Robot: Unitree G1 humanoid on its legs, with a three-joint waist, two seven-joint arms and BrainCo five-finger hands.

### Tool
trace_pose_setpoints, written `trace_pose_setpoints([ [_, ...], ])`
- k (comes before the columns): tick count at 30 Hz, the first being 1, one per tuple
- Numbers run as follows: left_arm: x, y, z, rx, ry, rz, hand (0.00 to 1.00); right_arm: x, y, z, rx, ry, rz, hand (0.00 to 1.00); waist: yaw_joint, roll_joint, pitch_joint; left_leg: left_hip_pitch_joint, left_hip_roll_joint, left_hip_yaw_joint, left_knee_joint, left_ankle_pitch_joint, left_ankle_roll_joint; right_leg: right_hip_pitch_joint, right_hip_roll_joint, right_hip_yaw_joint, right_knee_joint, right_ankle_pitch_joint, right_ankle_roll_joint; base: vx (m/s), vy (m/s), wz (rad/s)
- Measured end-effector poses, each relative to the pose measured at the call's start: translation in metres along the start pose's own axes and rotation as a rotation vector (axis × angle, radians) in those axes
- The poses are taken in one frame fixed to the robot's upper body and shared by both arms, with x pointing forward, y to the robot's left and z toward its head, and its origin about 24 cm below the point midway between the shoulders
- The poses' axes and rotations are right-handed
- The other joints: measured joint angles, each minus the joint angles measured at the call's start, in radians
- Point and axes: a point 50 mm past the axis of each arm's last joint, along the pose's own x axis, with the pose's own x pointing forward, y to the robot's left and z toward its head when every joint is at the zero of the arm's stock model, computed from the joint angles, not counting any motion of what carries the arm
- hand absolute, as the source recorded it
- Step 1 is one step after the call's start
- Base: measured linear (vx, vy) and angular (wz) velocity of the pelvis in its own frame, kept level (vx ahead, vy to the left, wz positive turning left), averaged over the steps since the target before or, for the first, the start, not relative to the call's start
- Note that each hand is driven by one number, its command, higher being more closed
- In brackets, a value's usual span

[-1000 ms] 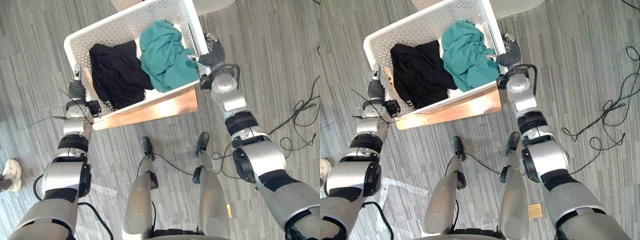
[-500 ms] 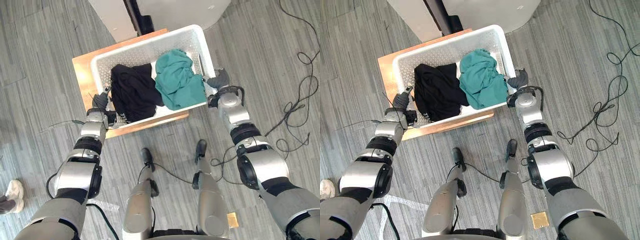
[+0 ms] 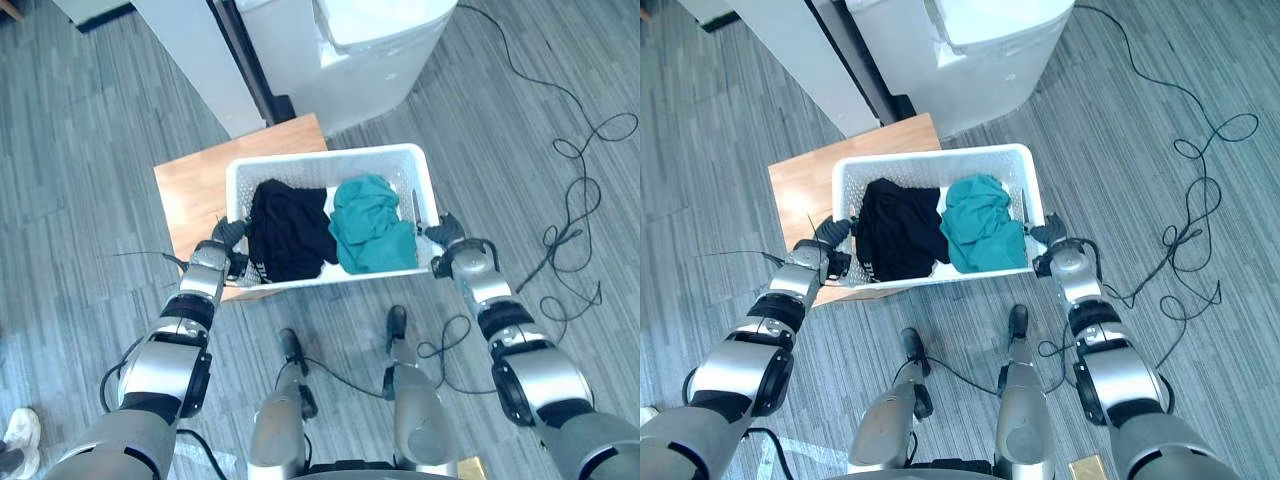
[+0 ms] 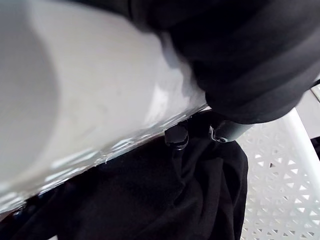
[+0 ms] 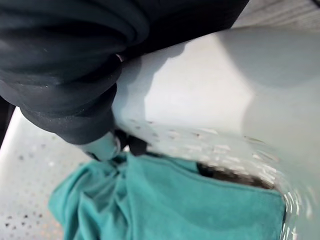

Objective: Pick up the laundry basket with both hands and put the clothes into the washing machine.

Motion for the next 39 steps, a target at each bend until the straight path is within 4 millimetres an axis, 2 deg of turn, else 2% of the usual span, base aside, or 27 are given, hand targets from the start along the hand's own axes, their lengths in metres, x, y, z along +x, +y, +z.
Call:
trace_pose_setpoints([
  [4, -0.015, 0.001, -0.002, 0.001, -0.098, -0.006, 1.00, -0.023, -0.007, -0.007, -0.006, -0.080, -0.005, 1.00, -0.007, 0.003, -0.005, 0.033, 0.016, -0.004, 0.000, -0.003, -0.004, 0.046, 0.016, -0.006, -0.018, -0.003, -0.004, 0.01, -0.024, 0.02],
  [6, -0.034, -0.005, -0.013, -0.033, -0.162, -0.042, 1.00, -0.047, -0.015, -0.017, 0.008, -0.130, -0.027, 1.00, -0.010, 0.004, -0.091, 0.024, 0.031, -0.008, 0.000, -0.029, -0.015, 0.045, 0.031, -0.019, -0.027, -0.027, -0.002, 0.05, -0.040, 0.02],
  [9, -0.052, -0.017, -0.026, -0.062, -0.198, -0.075, 1.00, -0.075, -0.024, -0.034, 0.027, -0.162, -0.058, 1.00, -0.015, 0.005, -0.164, 0.052, 0.055, -0.006, 0.018, -0.045, -0.018, 0.070, 0.050, -0.019, -0.002, -0.062, -0.002, 0.11, -0.024, -0.04],
  [11, -0.060, -0.025, -0.033, -0.094, -0.206, -0.090, 1.00, -0.088, -0.025, -0.046, 0.060, -0.158, -0.086, 1.00, -0.015, -0.002, -0.180, 0.056, 0.082, -0.006, 0.117, -0.104, -0.005, 0.083, 0.058, -0.014, 0.062, -0.115, -0.005, 0.11, -0.034, -0.12],
  [12, -0.066, -0.031, -0.039, -0.123, -0.198, -0.102, 1.00, -0.096, -0.025, -0.053, 0.072, -0.148, -0.097, 1.00, -0.017, -0.003, -0.186, 0.053, 0.097, -0.004, 0.209, -0.141, 0.021, 0.103, 0.060, 0.000, 0.092, -0.143, -0.009, 0.09, -0.054, -0.21],
  [14, -0.082, -0.042, -0.055, -0.180, -0.173, -0.122, 1.00, -0.108, -0.027, -0.063, 0.087, -0.138, -0.121, 1.00, -0.017, -0.007, -0.209, 0.018, 0.115, -0.037, 0.384, -0.168, 0.065, 0.130, 0.058, 0.026, 0.109, -0.163, -0.019, 0.09, -0.093, -0.33],
  [16, -0.095, -0.054, -0.068, -0.241, -0.138, -0.142, 1.00, -0.117, -0.032, -0.069, 0.087, -0.132, -0.144, 1.00, -0.017, 0.002, -0.221, -0.011, 0.125, -0.131, 0.521, -0.172, 0.069, 0.160, 0.070, 0.057, 0.111, -0.171, -0.031, 0.09, -0.060, -0.55],
  [17, -0.102, -0.058, -0.075, -0.259, -0.118, -0.147, 1.00, -0.119, -0.032, -0.071, 0.089, -0.127, -0.146, 1.00, -0.017, 0.006, -0.225, -0.022, 0.119, -0.199, 0.593, -0.204, 0.075, 0.169, 0.083, 0.090, 0.115, -0.173, -0.038, 0.09, 0.034, -1.15],
  [18, -0.112, -0.064, -0.085, -0.283, -0.088, -0.151, 1.00, -0.121, -0.030, -0.072, 0.093, -0.128, -0.149, 1.00, -0.004, 0.017, -0.232, -0.025, 0.056, -0.323, 0.666, -0.294, 0.046, 0.169, 0.106, 0.150, 0.128, -0.173, -0.043, 0.07, 0.096, -1.29],
  [19, -0.118, -0.066, -0.091, -0.293, -0.072, -0.152, 1.00, -0.124, -0.030, -0.073, 0.089, -0.124, -0.152, 1.00, 0.008, 0.020, -0.236, -0.013, 0.010, -0.381, 0.679, -0.336, 0.024, 0.166, 0.117, 0.187, 0.134, -0.174, -0.044, 0.03, 0.198, -1.94],
  [20, -0.126, -0.069, -0.099, -0.307, -0.047, -0.149, 1.00, -0.128, -0.028, -0.078, 0.091, -0.107, -0.148, 1.00, 0.029, 0.035, -0.254, 0.028, -0.053, -0.457, 0.660, -0.420, 0.032, 0.156, 0.157, 0.262, 0.148, -0.175, -0.054, 0.01, 0.199, -1.77],
  [21, -0.130, -0.069, -0.104, -0.306, -0.029, -0.150, 1.00, -0.132, -0.023, -0.085, 0.105, -0.081, -0.144, 1.00, 0.027, 0.029, -0.272, 0.059, -0.054, -0.475, 0.631, -0.455, 0.076, 0.144, 0.182, 0.301, 0.160, -0.172, -0.049, 0.01, 0.194, -1.88],
  [22, -0.134, -0.072, -0.109, -0.308, -0.010, -0.156, 1.00, -0.140, -0.019, -0.095, 0.118, -0.046, -0.142, 1.00, 0.019, 0.016, -0.320, 0.086, -0.051, -0.471, 0.553, -0.482, 0.085, 0.104, 0.196, 0.342, 0.170, -0.167, -0.042, 0.01, 0.113, -1.15],
  [23, -0.135, -0.074, -0.109, -0.308, -0.009, -0.163, 1.00, -0.143, -0.019, -0.097, 0.125, -0.038, -0.148, 1.00, 0.014, 0.010, -0.331, 0.100, -0.045, -0.439, 0.513, -0.489, 0.082, 0.090, 0.199, 0.358, 0.169, -0.160, -0.031, 0.00, 0.117, -0.99],
  [25, -0.132, -0.083, -0.100, -0.300, -0.034, -0.204, 1.00, -0.156, -0.027, -0.099, 0.131, -0.034, -0.198, 1.00, -0.021, -0.006, -0.333, 0.152, -0.044, -0.323, 0.416, -0.507, 0.062, 0.062, 0.196, 0.412, 0.159, -0.130, -0.010, -0.06, 0.155, -0.87],
  [26, -0.131, -0.089, -0.096, -0.294, -0.045, -0.231, 1.00, -0.164, -0.027, -0.100, 0.142, -0.030, -0.215, 1.00, -0.019, -0.028, -0.342, 0.154, -0.061, -0.262, 0.406, -0.507, 0.063, 0.047, 0.196, 0.468, 0.143, -0.103, 0.001, -0.13, 0.172, -1.15],
  [29, -0.130, -0.089, -0.094, -0.291, -0.055, -0.232, 1.00, -0.180, -0.027, -0.095, 0.150, -0.054, -0.244, 1.00, -0.018, -0.064, -0.361, 0.155, -0.077, -0.109, 0.437, -0.531, 0.100, 0.028, 0.205, 0.581, 0.073, -0.005, 0.023, -0.16, 0.153, -1.66],
  [30, -0.129, -0.085, -0.092, -0.289, -0.069, -0.221, 1.00, -0.178, -0.025, -0.092, 0.163, -0.066, -0.247, 1.00, -0.005, -0.076, -0.372, 0.154, -0.054, -0.010, 0.441, -0.532, 0.107, 0.024, 0.216, 0.557, -0.016, 0.107, -0.001, -0.14, 0.033, -1.81],
  [31, -0.128, -0.081, -0.090, -0.287, -0.077, -0.211, 1.00, -0.177, -0.024, -0.090, 0.167, -0.074, -0.246, 1.00, 0.005, -0.067, -0.365, 0.154, -0.041, 0.036, 0.444, -0.531, 0.108, 0.016, 0.215, 0.471, -0.009, 0.115, -0.028, -0.18, -0.034, -2.35],
  [32, -0.127, -0.079, -0.089, -0.296, -0.083, -0.197, 1.00, -0.175, -0.022, -0.088, 0.175, -0.080, -0.252, 1.00, 0.017, -0.078, -0.371, 0.176, -0.014, 0.133, 0.445, -0.530, 0.108, -0.029, 0.205, 0.201, 0.167, -0.043, -0.114, -0.12, -0.045, -2.27],
  [33, -0.129, -0.078, -0.092, -0.307, -0.074, -0.184, 1.00, -0.172, -0.021, -0.086, 0.165, -0.088, -0.242, 1.00, 0.020, -0.063, -0.363, 0.216, 0.007, 0.220, 0.443, -0.530, 0.108, -0.039, 0.151, -0.008, 0.348, -0.179, -0.167, -0.10, -0.043, -2.20],
  [34, -0.130, -0.078, -0.094, -0.311, -0.069, -0.179, 1.00, -0.172, -0.020, -0.085, 0.157, -0.090, -0.233, 1.00, 0.018, -0.059, -0.363, 0.232, 0.017, 0.253, 0.445, -0.530, 0.108, -0.037, 0.114, -0.076, 0.419, -0.230, -0.170, -0.06, -0.041, -1.91],
  [35, -0.133, -0.078, -0.098, -0.319, -0.060, -0.172, 1.00, -0.170, -0.019, -0.086, 0.144, -0.087, -0.220, 1.00, 0.008, -0.057, -0.364, 0.260, 0.021, 0.307, 0.444, -0.530, 0.108, -0.033, 0.035, -0.158, 0.531, -0.314, -0.181, -0.08, -0.113, -1.52],
  [36, -0.135, -0.076, -0.101, -0.324, -0.049, -0.162, 1.00, -0.168, -0.019, -0.090, 0.137, -0.074, -0.215, 1.00, 0.003, -0.066, -0.372, 0.277, 0.018, 0.347, 0.446, -0.533, 0.103, -0.028, -0.032, -0.200, 0.577, -0.351, -0.174, -0.07, -0.138, -1.48],
  [37, -0.135, -0.074, -0.103, -0.324, -0.042, -0.154, 1.00, -0.165, -0.018, -0.092, 0.137, -0.067, -0.209, 1.00, -0.011, -0.082, -0.379, 0.271, 0.002, 0.353, 0.447, -0.543, 0.083, -0.016, -0.010, -0.194, 0.526, -0.349, -0.138, -0.05, -0.121, -1.07],
  [38, -0.134, -0.074, -0.107, -0.328, -0.023, -0.147, 1.00, -0.160, -0.018, -0.093, 0.132, -0.060, -0.198, 1.00, -0.015, -0.079, -0.375, 0.257, 0.000, 0.324, 0.429, -0.551, 0.070, -0.011, 0.026, -0.184, 0.476, -0.327, -0.128, -0.13, -0.099, -1.21],
  [39, -0.136, -0.079, -0.116, -0.343, 0.015, -0.148, 1.00, -0.154, -0.015, -0.097, 0.128, -0.039, -0.178, 1.00, 0.000, -0.031, -0.394, 0.252, -0.006, 0.256, 0.345, -0.543, 0.071, 0.021, 0.096, -0.172, 0.334, -0.309, -0.078, -0.14, -0.098, -1.44],
])
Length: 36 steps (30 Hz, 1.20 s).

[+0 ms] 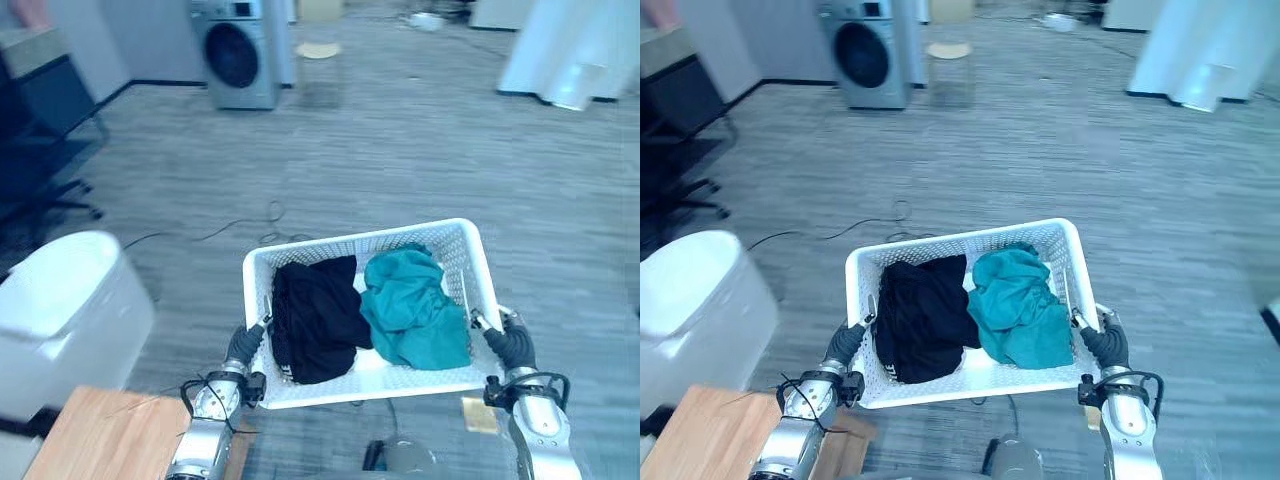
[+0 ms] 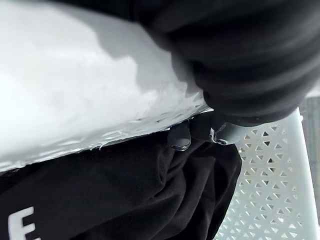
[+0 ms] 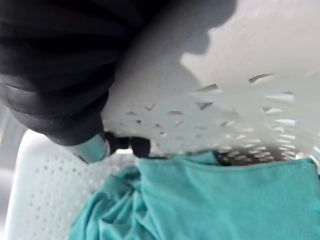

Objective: Pick up the laundry basket with both hands and put the clothes into the washing machine.

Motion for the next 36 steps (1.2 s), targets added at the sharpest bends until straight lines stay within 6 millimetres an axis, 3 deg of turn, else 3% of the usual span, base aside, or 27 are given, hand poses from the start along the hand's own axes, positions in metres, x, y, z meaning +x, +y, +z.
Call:
trace_pose_setpoints([
  [1, 0.000, -0.002, -0.001, -0.014, 0.001, 0.001, 1.00, 0.003, -0.003, 0.001, -0.018, -0.004, 0.004, 1.00, 0.015, 0.019, -0.004, -0.001, 0.009, 0.018, -0.041, 0.030, 0.009, -0.010, -0.023, -0.073, 0.052, -0.059, -0.041, -0.14, -0.135, -1.33],
  [2, 0.001, -0.002, 0.000, -0.015, -0.003, -0.003, 1.00, 0.003, -0.002, 0.001, -0.018, -0.008, 0.012, 1.00, -0.001, -0.006, -0.002, -0.009, 0.000, 0.029, -0.036, 0.042, 0.011, -0.003, -0.098, -0.035, 0.132, -0.068, -0.051, -0.01, -0.190, -0.92],
  [3, 0.002, -0.001, -0.003, -0.021, 0.012, 0.005, 1.00, 0.005, -0.001, 0.001, -0.014, -0.007, 0.017, 1.00, 0.000, -0.008, 0.006, -0.003, 0.001, 0.032, -0.032, 0.055, -0.011, 0.058, -0.095, -0.018, 0.015, -0.064, 0.084, 0.03, -0.176, -0.49],
  [6, 0.002, -0.003, -0.007, -0.030, 0.028, 0.004, 1.00, 0.004, -0.002, -0.002, -0.022, 0.006, 0.022, 1.00, 0.008, 0.007, 0.000, -0.010, 0.061, 0.002, -0.023, 0.091, -0.027, 0.105, -0.018, -0.024, -0.099, -0.009, 0.052, 0.13, -0.199, -0.30],
  [8, 0.003, 0.000, -0.008, -0.032, 0.033, 0.021, 1.00, 0.004, 0.000, -0.001, -0.019, 0.004, 0.027, 1.00, 0.010, 0.000, 0.003, -0.043, 0.109, -0.020, 0.092, 0.090, -0.028, 0.120, -0.001, -0.028, -0.102, -0.018, 0.039, 0.17, -0.145, 0.01],
  [9, 0.003, 0.000, -0.008, -0.048, 0.036, 0.030, 1.00, 0.004, 0.001, -0.001, -0.022, 0.001, 0.035, 1.00, 0.011, 0.005, 0.012, -0.078, 0.165, -0.028, 0.240, 0.091, -0.026, 0.151, 0.014, -0.033, -0.111, -0.027, 0.025, 0.14, -0.127, -0.06],
  [11, -0.002, 0.004, -0.013, -0.067, 0.051, 0.048, 1.00, 0.005, 0.006, 0.000, -0.024, -0.007, 0.051, 1.00, 0.024, 0.034, 0.039, -0.136, 0.291, -0.029, 0.528, 0.139, 0.105, 0.243, 0.062, -0.026, -0.154, -0.044, -0.003, 0.15, -0.124, -0.23],
  [12, -0.008, 0.007, -0.020, -0.085, 0.071, 0.069, 1.00, 0.004, 0.010, 0.000, -0.029, -0.005, 0.074, 1.00, 0.033, 0.043, 0.048, -0.188, 0.345, -0.066, 0.691, 0.218, 0.226, 0.288, 0.079, -0.013, -0.169, -0.064, -0.027, 0.17, -0.064, -0.35],
  [14, -0.016, 0.006, -0.026, -0.110, 0.086, 0.073, 1.00, 0.004, 0.010, 0.000, -0.045, -0.007, 0.087, 1.00, 0.042, 0.057, 0.053, -0.300, 0.302, -0.187, 0.825, 0.206, 0.179, 0.317, 0.071, 0.007, -0.169, -0.104, -0.042, 0.24, 0.033, -0.18],
  [15, -0.018, 0.003, -0.027, -0.133, 0.087, 0.074, 1.00, 0.005, 0.008, 0.001, -0.058, -0.012, 0.091, 1.00, 0.045, 0.050, 0.056, -0.377, 0.195, -0.261, 0.814, 0.175, 0.131, 0.321, 0.041, 0.016, -0.169, -0.114, -0.039, 0.23, 0.085, -0.01],
  [16, -0.020, 0.002, -0.027, -0.139, 0.088, 0.075, 1.00, 0.007, 0.009, 0.003, -0.062, -0.017, 0.100, 1.00, 0.052, 0.043, 0.061, -0.405, 0.141, -0.294, 0.775, 0.160, 0.108, 0.323, 0.024, 0.027, -0.170, -0.119, -0.035, 0.23, 0.090, -0.27],
  [17, -0.021, 0.004, -0.028, -0.143, 0.089, 0.082, 1.00, 0.009, 0.009, 0.005, -0.068, -0.025, 0.108, 1.00, 0.079, 0.030, 0.069, -0.448, 0.059, -0.319, 0.634, 0.141, 0.069, 0.329, -0.004, 0.043, -0.183, -0.123, -0.028, 0.26, 0.088, -0.47],
  [19, -0.026, 0.009, -0.029, -0.146, 0.087, 0.102, 1.00, 0.011, 0.015, 0.007, -0.066, -0.033, 0.134, 1.00, 0.099, 0.029, 0.071, -0.481, 0.034, -0.324, 0.309, 0.170, 0.029, 0.359, -0.006, 0.045, -0.231, -0.123, -0.015, 0.32, 0.111, -0.36],
  [20, -0.029, 0.012, -0.030, -0.154, 0.091, 0.118, 1.00, 0.014, 0.019, 0.008, -0.065, -0.037, 0.149, 1.00, 0.095, 0.030, 0.070, -0.486, 0.021, -0.333, 0.110, 0.219, -0.019, 0.388, -0.006, 0.038, -0.256, -0.124, 0.031, 0.46, 0.182, -0.24],
  [21, -0.031, 0.015, -0.032, -0.158, 0.094, 0.136, 1.00, 0.018, 0.023, 0.007, -0.064, -0.032, 0.163, 1.00, 0.105, 0.010, 0.060, -0.468, -0.017, -0.354, 0.050, 0.365, 0.008, 0.404, -0.023, 0.050, -0.277, -0.117, 0.067, 0.49, 0.202, -0.23],
  [22, -0.030, 0.018, -0.030, -0.153, 0.086, 0.143, 1.00, 0.020, 0.027, 0.008, -0.056, -0.033, 0.168, 1.00, 0.109, -0.010, 0.054, -0.474, -0.039, -0.349, 0.049, 0.368, 0.052, 0.401, -0.043, 0.059, -0.289, -0.111, 0.089, 0.52, 0.217, -0.13],
  [23, -0.025, 0.022, -0.019, -0.155, 0.043, 0.155, 1.00, 0.031, 0.031, 0.017, -0.048, -0.067, 0.170, 1.00, 0.095, -0.020, 0.074, -0.546, -0.037, -0.357, 0.202, 0.337, 0.096, 0.405, -0.068, 0.080, -0.295, -0.085, 0.137, 0.48, 0.278, 0.11],
  [24, -0.021, 0.020, -0.013, -0.165, 0.017, 0.155, 1.00, 0.038, 0.033, 0.023, -0.044, -0.089, 0.170, 1.00, 0.098, -0.033, 0.090, -0.621, -0.054, -0.339, 0.302, 0.282, 0.081, 0.414, -0.100, 0.118, -0.288, -0.083, 0.152, 0.46, 0.314, 0.13],
  [25, -0.020, 0.018, -0.011, -0.177, 0.010, 0.154, 1.00, 0.040, 0.032, 0.025, -0.048, -0.092, 0.169, 1.00, 0.103, -0.037, 0.090, -0.608, -0.070, -0.340, 0.259, 0.287, 0.085, 0.412, -0.118, 0.123, -0.255, -0.100, 0.179, 0.46, 0.395, -0.13],
  [26, -0.023, 0.017, -0.015, -0.191, 0.023, 0.173, 1.00, 0.040, 0.032, 0.022, -0.050, -0.080, 0.175, 1.00, 0.111, -0.039, 0.085, -0.573, -0.082, -0.327, 0.223, 0.246, 0.154, 0.399, -0.144, 0.139, -0.162, -0.151, 0.248, 0.49, 0.372, -0.20],
  [27, -0.022, 0.019, -0.018, -0.184, 0.039, 0.185, 1.00, 0.040, 0.036, 0.019, -0.038, -0.069, 0.178, 1.00, 0.123, -0.070, 0.086, -0.536, -0.118, -0.296, 0.259, 0.185, 0.176, 0.333, -0.210, 0.159, 0.073, -0.190, 0.247, 0.63, 0.422, -0.15],
  [28, -0.024, 0.020, -0.020, -0.178, 0.050, 0.183, 1.00, 0.039, 0.037, 0.015, -0.037, -0.052, 0.182, 1.00, 0.124, -0.071, 0.087, -0.495, -0.147, -0.292, 0.269, 0.143, 0.184, 0.264, -0.256, 0.169, 0.289, -0.152, 0.211, 0.67, 0.373, 0.15],
  [29, -0.027, 0.023, -0.022, -0.160, 0.062, 0.185, 1.00, 0.035, 0.039, 0.008, -0.033, -0.026, 0.188, 1.00, 0.116, -0.079, 0.093, -0.411, -0.194, -0.290, 0.244, 0.111, 0.197, 0.185, -0.316, 0.175, 0.563, -0.063, 0.140, 0.60, 0.291, 0.21],
  [31, -0.033, 0.026, -0.026, -0.140, 0.080, 0.187, 1.00, 0.031, 0.046, 0.001, -0.010, 0.003, 0.196, 1.00, 0.096, -0.059, 0.098, -0.272, -0.224, -0.304, 0.173, 0.089, 0.209, 0.094, -0.294, 0.199, 0.811, -0.048, 0.112, 0.58, 0.227, 0.17],
  [33, -0.032, 0.030, -0.022, -0.111, 0.064, 0.179, 1.00, 0.027, 0.047, -0.001, -0.003, 0.006, 0.198, 1.00, 0.080, -0.032, 0.106, -0.125, -0.242, -0.340, 0.046, 0.091, 0.207, -0.005, -0.230, 0.144, 0.831, -0.086, 0.061, 0.58, 0.200, 0.20],
  [35, -0.028, 0.031, -0.015, -0.096, 0.039, 0.167, 1.00, 0.023, 0.044, 0.001, 0.012, -0.004, 0.177, 1.00, 0.051, -0.020, 0.112, -0.048, -0.250, -0.383, -0.025, 0.090, 0.205, -0.101, -0.184, 0.093, 0.725, -0.134, 0.055, 0.55, 0.130, 0.55],
  [36, -0.023, 0.026, -0.011, -0.079, 0.027, 0.135, 1.00, 0.021, 0.039, 0.001, 0.019, -0.009, 0.156, 1.00, 0.026, -0.016, 0.114, -0.007, -0.257, -0.419, -0.064, 0.088, 0.203, -0.156, -0.164, 0.067, 0.570, -0.134, 0.052, 0.53, 0.070, 0.86],
])
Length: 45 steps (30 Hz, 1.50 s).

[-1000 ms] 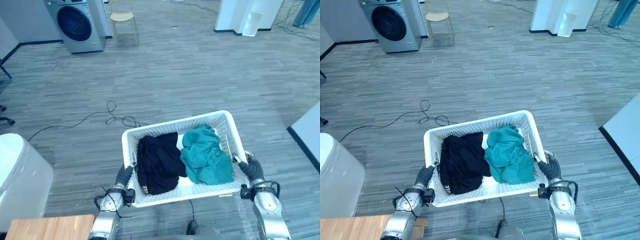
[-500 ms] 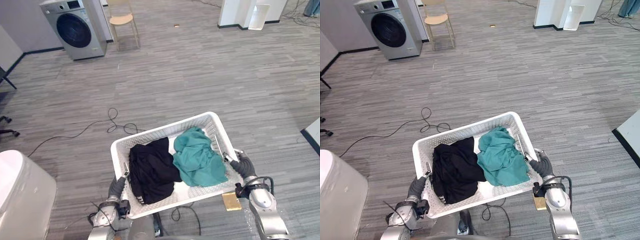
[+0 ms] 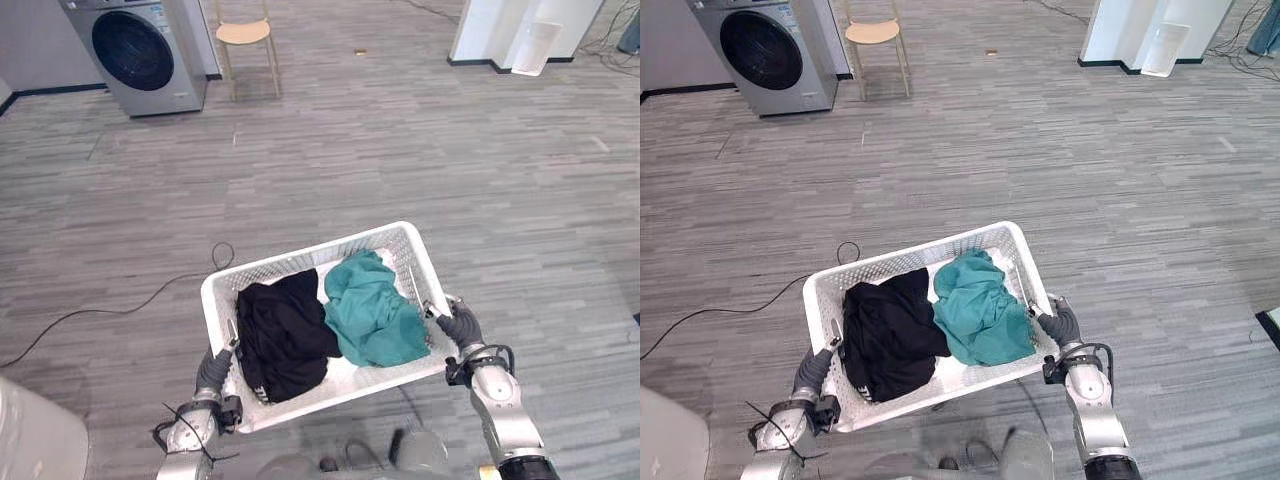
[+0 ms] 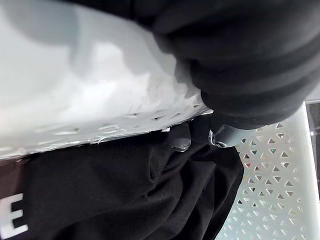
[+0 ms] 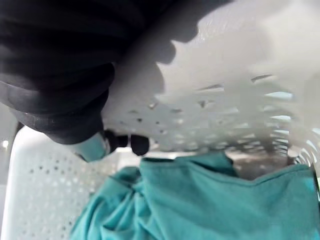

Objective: Pick up the laundry basket with both hands and put the clothes into the washing machine.

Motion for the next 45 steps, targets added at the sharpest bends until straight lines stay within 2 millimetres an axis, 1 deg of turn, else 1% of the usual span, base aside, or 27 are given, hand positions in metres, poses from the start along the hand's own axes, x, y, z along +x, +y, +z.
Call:
trace_pose_setpoints([
  [3, 0.009, -0.012, 0.009, 0.032, -0.030, -0.068, 1.00, -0.015, -0.013, -0.002, 0.014, 0.004, -0.068, 1.00, -0.025, -0.017, -0.001, 0.118, -0.031, -0.089, -0.104, -0.015, -0.027, -0.028, 0.026, -0.009, -0.611, 0.185, 0.043, 0.55, 0.019, 0.81],
  [4, 0.009, -0.013, 0.009, 0.033, -0.026, -0.071, 1.00, -0.017, -0.014, -0.003, 0.011, 0.005, -0.073, 1.00, -0.030, -0.022, -0.004, 0.150, -0.035, -0.102, -0.120, -0.027, -0.045, -0.039, 0.023, -0.010, -0.638, 0.226, 0.030, 0.65, -0.054, 0.73],
  [6, 0.008, -0.018, 0.002, 0.021, 0.003, -0.075, 1.00, -0.020, -0.016, -0.010, 0.009, 0.041, -0.085, 1.00, -0.053, -0.003, -0.017, 0.198, 0.009, -0.132, -0.018, -0.070, -0.118, -0.039, 0.038, 0.011, -0.506, 0.329, -0.096, 0.70, -0.116, 0.55],
  [8, 0.007, -0.019, -0.001, 0.008, 0.013, -0.071, 1.00, -0.019, -0.020, -0.008, -0.014, 0.034, -0.085, 1.00, -0.037, 0.040, -0.012, 0.065, 0.096, -0.061, 0.357, -0.051, -0.140, 0.011, 0.073, -0.037, -0.454, 0.230, -0.103, 0.74, -0.166, -0.01],
  [10, 0.003, -0.015, -0.007, -0.003, 0.034, -0.048, 1.00, -0.018, -0.017, -0.006, -0.030, 0.031, -0.059, 1.00, -0.019, 0.075, -0.007, -0.091, 0.246, 0.057, 0.748, 0.299, -0.098, 0.122, 0.144, -0.037, -0.475, 0.148, -0.108, 0.77, -0.137, -0.41],
  [11, -0.003, -0.012, -0.014, -0.016, 0.061, -0.034, 1.00, -0.020, -0.014, -0.007, -0.033, 0.036, -0.042, 1.00, 0.003, 0.077, -0.006, -0.146, 0.300, 0.061, 0.915, 0.397, -0.077, 0.222, 0.171, -0.016, -0.519, 0.105, -0.101, 0.99, -0.056, -0.49],
  [13, -0.003, -0.015, -0.015, -0.023, 0.061, -0.047, 1.00, -0.020, -0.017, -0.007, -0.042, 0.036, -0.051, 1.00, 0.012, 0.059, 0.007, -0.282, 0.319, 0.052, 1.074, 0.240, -0.086, 0.367, 0.170, 0.001, -0.592, 0.065, -0.080, 0.90, -0.003, -0.28],
  [16, -0.002, -0.014, -0.011, -0.030, 0.039, -0.038, 1.00, -0.016, -0.017, 0.001, -0.048, 0.000, -0.045, 1.00, 0.058, 0.015, 0.018, -0.502, 0.300, 0.108, 0.882, 0.093, -0.104, 0.527, 0.112, 0.030, -0.726, 0.064, -0.066, 0.70, 0.104, -0.47],
  [17, -0.001, -0.014, -0.009, -0.034, 0.030, -0.035, 1.00, -0.014, -0.017, 0.004, -0.048, -0.012, -0.044, 1.00, 0.070, 0.009, 0.022, -0.541, 0.274, 0.105, 0.715, 0.095, -0.122, 0.561, 0.079, 0.036, -0.746, 0.058, -0.035, 0.72, 0.196, -0.57],
  [18, -0.003, -0.014, -0.008, -0.045, 0.023, -0.030, 1.00, -0.011, -0.017, 0.007, -0.058, -0.023, -0.038, 1.00, 0.079, 0.011, 0.019, -0.545, 0.241, 0.075, 0.403, 0.147, -0.190, 0.602, 0.052, 0.046, -0.772, 0.047, 0.002, 0.76, 0.273, -0.60],
  [19, -0.006, -0.015, -0.009, -0.064, 0.023, -0.020, 1.00, -0.009, -0.019, 0.009, -0.072, -0.030, -0.032, 1.00, 0.084, 0.047, 0.002, -0.530, 0.240, 0.046, 0.178, 0.268, -0.214, 0.642, 0.062, 0.058, -0.801, 0.039, 0.022, 0.91, 0.374, -0.41],
  [20, -0.006, -0.011, -0.009, -0.061, 0.029, -0.002, 1.00, -0.007, -0.013, 0.005, -0.052, -0.015, -0.027, 1.00, 0.071, 0.002, -0.002, -0.524, 0.195, 0.073, 0.243, 0.230, -0.152, 0.676, 0.004, 0.085, -0.806, 0.040, 0.035, 0.76, 0.344, -0.11],
  [21, -0.005, -0.008, -0.006, -0.062, 0.018, 0.012, 1.00, -0.004, -0.012, 0.007, -0.052, -0.024, -0.019, 1.00, 0.067, 0.001, -0.004, -0.536, 0.190, 0.076, 0.329, 0.163, -0.118, 0.673, -0.013, 0.101, -0.760, 0.066, 0.045, 0.73, 0.373, 0.03],
  [23, -0.010, -0.006, -0.006, -0.063, 0.010, 0.020, 1.00, -0.003, -0.008, 0.008, -0.046, -0.030, -0.010, 1.00, 0.073, -0.012, -0.010, -0.514, 0.166, 0.085, 0.436, 0.028, -0.076, 0.618, -0.063, 0.155, -0.521, 0.084, 0.092, 0.81, 0.443, 0.06],
  [24, -0.010, -0.005, -0.006, -0.060, 0.012, 0.027, 1.00, -0.003, -0.008, 0.006, -0.041, -0.023, -0.010, 1.00, 0.071, -0.036, -0.010, -0.461, 0.131, 0.100, 0.432, -0.026, -0.071, 0.514, -0.112, 0.201, -0.258, 0.157, 0.158, 0.84, 0.412, 0.16],
  [26, -0.012, 0.002, -0.009, -0.053, 0.033, 0.050, 1.00, -0.003, 0.000, 0.000, -0.021, 0.005, 0.008, 1.00, 0.068, -0.051, -0.006, -0.331, 0.086, 0.108, 0.377, -0.065, -0.078, 0.347, -0.142, 0.216, 0.155, 0.204, 0.133, 0.68, 0.241, 0.06],
  [28, -0.019, 0.005, -0.016, -0.048, 0.061, 0.056, 1.00, -0.006, 0.003, -0.007, -0.017, 0.034, 0.028, 1.00, 0.065, -0.023, -0.003, -0.157, 0.070, 0.094, 0.245, -0.070, -0.081, 0.256, -0.111, 0.146, 0.272, 0.117, 0.022, 0.61, 0.161, -0.04],
  [30, -0.019, 0.006, -0.012, -0.032, 0.046, 0.046, 1.00, -0.009, 0.003, -0.008, -0.006, 0.034, 0.020, 1.00, 0.036, 0.014, -0.011, -0.001, 0.075, 0.052, 0.089, -0.060, -0.097, 0.119, -0.015, 0.046, 0.140, 0.000, -0.030, 0.66, 0.131, 0.31],
  [32, -0.014, 0.005, -0.005, -0.021, 0.018, 0.031, 1.00, -0.010, 0.001, -0.006, 0.005, 0.021, 0.002, 1.00, 0.006, 0.014, -0.011, 0.057, 0.079, 0.011, 0.043, -0.065, -0.123, 0.026, 0.044, 0.012, -0.144, -0.005, -0.044, 0.75, 0.010, 0.59],
  [35, -0.009, -0.003, -0.001, -0.004, 0.007, -0.010, 1.00, -0.017, -0.005, -0.008, 0.013, 0.029, -0.029, 1.00, -0.015, -0.025, -0.016, 0.187, 0.052, -0.060, 0.009, -0.090, -0.203, -0.022, 0.105, 0.083, -0.615, 0.234, -0.008, 0.79, -0.096, 0.71],
  [36, -0.008, -0.013, -0.008, -0.018, 0.034, -0.031, 1.00, -0.022, -0.012, -0.012, -0.003, 0.050, -0.046, 1.00, -0.027, 0.006, -0.024, 0.217, 0.083, -0.101, 0.080, -0.107, -0.232, -0.018, 0.133, 0.131, -0.524, 0.333, -0.052, 0.94, -0.175, 0.78],
  [38, -0.008, -0.022, -0.010, -0.056, 0.044, -0.038, 1.00, -0.022, -0.019, -0.011, -0.023, 0.057, -0.055, 1.00, -0.037, 0.056, -0.027, 0.115, 0.164, -0.087, 0.408, -0.047, -0.241, 0.023, 0.141, 0.079, -0.418, 0.221, -0.069, 0.83, -0.132, 0.47],
  [39, -0.007, -0.023, -0.009, -0.061, 0.041, -0.039, 1.00, -0.022, -0.020, -0.009, -0.019, 0.049, -0.059, 1.00, -0.040, 0.070, -0.021, 0.034, 0.206, -0.062, 0.612, 0.097, -0.239, 0.065, 0.157, 0.063, -0.401, 0.180, -0.088, 0.71, -0.088, 0.12],
  [40, -0.008, -0.022, -0.011, -0.070, 0.045, -0.031, 1.00, -0.023, -0.020, -0.005, -0.027, 0.037, -0.054, 1.00, -0.021, 0.076, -0.013, -0.052, 0.278, -0.044, 0.825, 0.385, -0.246, 0.150, 0.179, 0.055, -0.431, 0.148, -0.119, 0.71, -0.087, 0.05],
  [41, -0.006, -0.023, -0.009, -0.068, 0.039, -0.037, 1.00, -0.024, -0.022, -0.004, -0.021, 0.034, -0.061, 1.00, -0.016, 0.082, -0.008, -0.099, 0.315, -0.038, 0.936, 0.417, -0.219, 0.201, 0.190, 0.046, -0.458, 0.135, -0.121, 0.71, -0.061, -0.03],
  [43, -0.005, -0.023, -0.006, -0.062, 0.025, -0.045, 1.00, -0.027, -0.022, -0.003, -0.004, 0.026, -0.085, 1.00, 0.002, 0.065, 0.007, -0.278, 0.388, -0.006, 1.184, 0.280, -0.089, 0.397, 0.208, 0.052, -0.569, 0.084, -0.128, 0.70, -0.029, 0.09],
  [45, -0.005, -0.021, -0.005, -0.055, 0.016, -0.044, 1.00, -0.027, -0.022, 0.000, -0.007, 0.014, -0.083, 1.00, 0.019, 0.041, 0.008, -0.383, 0.382, 0.019, 1.124, 0.182, -0.111, 0.487, 0.190, 0.072, -0.644, 0.054, -0.093, 0.54, 0.041, -0.14],
])
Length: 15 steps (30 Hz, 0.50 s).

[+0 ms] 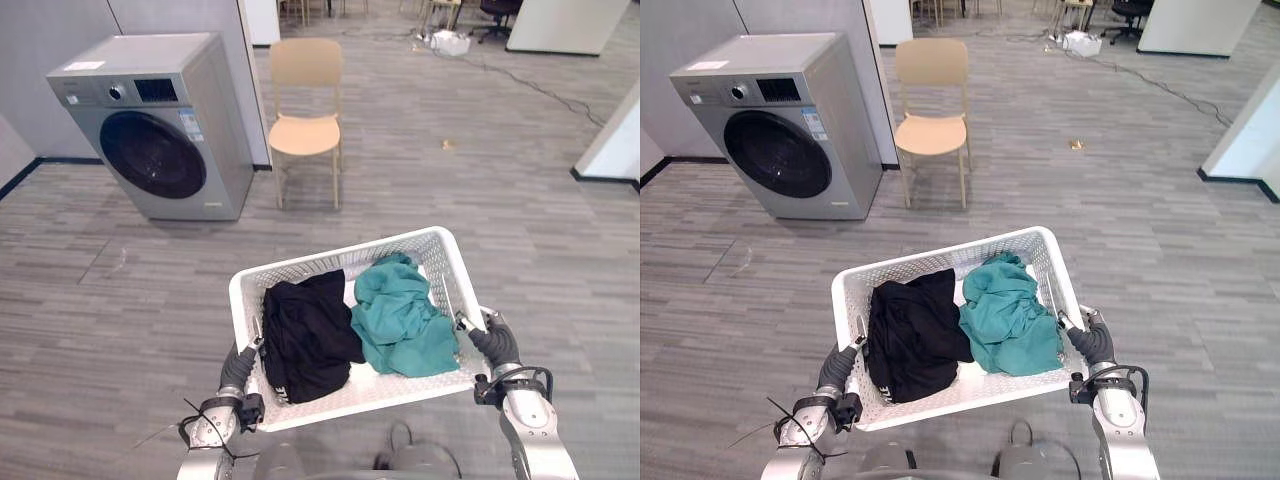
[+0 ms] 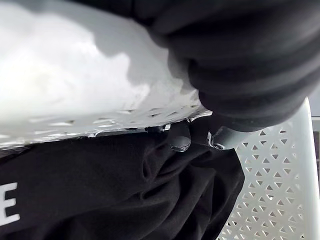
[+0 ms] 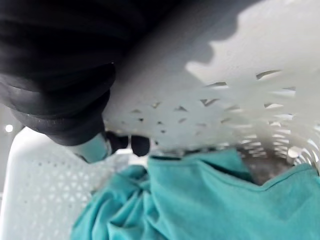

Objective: Pick up the laundry basket with both hands and put the clothes into the washing machine.

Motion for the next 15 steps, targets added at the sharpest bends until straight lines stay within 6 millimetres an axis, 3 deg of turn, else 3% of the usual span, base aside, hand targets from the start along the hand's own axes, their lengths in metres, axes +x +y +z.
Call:
trace_pose_setpoints([
  [1, 0.001, 0.000, 0.002, -0.002, -0.008, 0.001, 1.00, 0.002, 0.000, 0.002, -0.001, -0.008, 0.000, 1.00, 0.021, -0.002, -0.001, -0.070, 0.003, 0.036, -0.130, -0.048, -0.016, 0.040, -0.026, 0.000, -0.033, -0.001, 0.011, 0.77, 0.196, -0.54],
  [3, 0.001, 0.002, 0.002, -0.004, -0.011, 0.007, 1.00, 0.004, 0.002, 0.004, 0.000, -0.015, 0.007, 1.00, 0.047, -0.008, 0.000, -0.121, 0.003, 0.078, -0.456, -0.062, -0.021, 0.098, -0.078, 0.002, -0.070, -0.008, 0.032, 0.70, 0.243, -0.54],
  [4, 0.000, 0.002, 0.001, -0.004, -0.009, 0.009, 1.00, 0.004, 0.002, 0.002, -0.001, -0.009, 0.009, 1.00, 0.051, -0.007, 0.000, -0.112, -0.018, 0.073, -0.739, -0.030, -0.062, 0.143, -0.111, 0.002, -0.095, -0.010, 0.039, 0.68, 0.343, -0.33],
  [5, 0.000, 0.002, 0.001, -0.005, -0.008, 0.004, 1.00, 0.004, 0.001, 0.002, -0.012, -0.007, 0.012, 1.00, 0.048, -0.001, -0.008, -0.087, -0.049, 0.020, -0.993, 0.028, -0.125, 0.187, -0.139, 0.005, -0.115, -0.030, 0.078, 0.82, 0.421, -0.28],
  [6, 0.000, 0.001, 0.001, -0.005, -0.008, 0.002, 1.00, 0.004, 0.001, 0.001, -0.011, -0.006, 0.013, 1.00, 0.049, -0.002, -0.013, -0.084, -0.060, 0.017, -1.001, 0.143, -0.128, 0.211, -0.152, 0.015, -0.121, -0.041, 0.099, 0.57, 0.344, -0.05],
  [7, 0.001, 0.003, 0.003, 0.002, -0.012, 0.011, 1.00, 0.007, 0.005, -0.003, 0.009, 0.011, 0.011, 1.00, 0.036, -0.041, -0.024, -0.098, -0.100, 0.036, -0.941, 0.144, -0.062, 0.230, -0.208, 0.028, -0.119, -0.038, 0.123, 0.56, 0.334, 0.20],
  [8, 0.003, 0.007, 0.005, 0.009, -0.019, 0.021, 1.00, 0.011, 0.007, -0.003, 0.016, 0.014, 0.008, 1.00, 0.019, -0.063, -0.039, -0.148, -0.118, 0.052, -0.817, 0.071, -0.014, 0.210, -0.248, 0.042, -0.079, 0.016, 0.188, 0.87, 0.539, 0.19],
  [9, 0.003, 0.007, 0.005, 0.005, -0.013, 0.025, 1.00, 0.011, 0.010, -0.003, 0.018, 0.014, 0.021, 1.00, 0.028, -0.069, -0.040, -0.172, -0.125, 0.065, -0.691, 0.013, 0.017, 0.185, -0.279, 0.079, 0.013, 0.072, 0.223, 0.87, 0.544, 0.13],
  [10, 0.002, 0.008, 0.003, 0.004, -0.002, 0.029, 1.00, 0.011, 0.010, -0.004, 0.018, 0.019, 0.020, 1.00, 0.028, -0.074, -0.042, -0.163, -0.138, 0.074, -0.660, -0.021, 0.031, 0.163, -0.297, 0.095, 0.089, 0.111, 0.234, 0.86, 0.582, 0.04],
  [11, -0.001, 0.009, 0.000, 0.007, 0.012, 0.031, 1.00, 0.010, 0.012, -0.010, 0.026, 0.045, 0.029, 1.00, 0.026, -0.091, -0.048, -0.087, -0.182, 0.082, -0.685, -0.106, 0.040, 0.069, -0.345, 0.126, 0.328, 0.248, 0.230, 0.66, 0.424, 0.34],
  [12, 0.001, 0.011, 0.002, 0.026, 0.010, 0.029, 1.00, 0.007, 0.013, -0.015, 0.041, 0.066, 0.021, 1.00, 0.009, -0.106, -0.044, -0.018, -0.227, 0.083, -0.717, -0.138, 0.057, -0.065, -0.368, 0.150, 0.647, 0.310, 0.203, 0.64, 0.370, 0.49],
  [13, 0.001, 0.013, 0.002, 0.033, 0.014, 0.033, 1.00, 0.007, 0.015, -0.017, 0.049, 0.075, 0.022, 1.00, -0.001, -0.106, -0.042, 0.016, -0.242, 0.075, -0.730, -0.143, 0.063, -0.124, -0.351, 0.163, 0.780, 0.281, 0.199, 0.62, 0.255, 0.49],
  [14, -0.001, 0.016, 0.000, 0.046, 0.027, 0.036, 1.00, 0.007, 0.019, -0.021, 0.057, 0.091, 0.033, 1.00, -0.004, -0.095, -0.033, 0.123, -0.256, 0.074, -0.793, -0.149, 0.071, -0.211, -0.293, 0.186, 0.924, 0.196, 0.189, 0.62, 0.213, 0.24],
  [15, -0.002, 0.017, -0.002, 0.051, 0.034, 0.037, 1.00, 0.005, 0.020, -0.022, 0.056, 0.097, 0.038, 1.00, -0.002, -0.071, -0.026, 0.239, -0.266, 0.074, -0.887, -0.148, 0.070, -0.279, -0.245, 0.140, 0.946, 0.120, 0.140, 0.61, 0.204, 0.10],
])
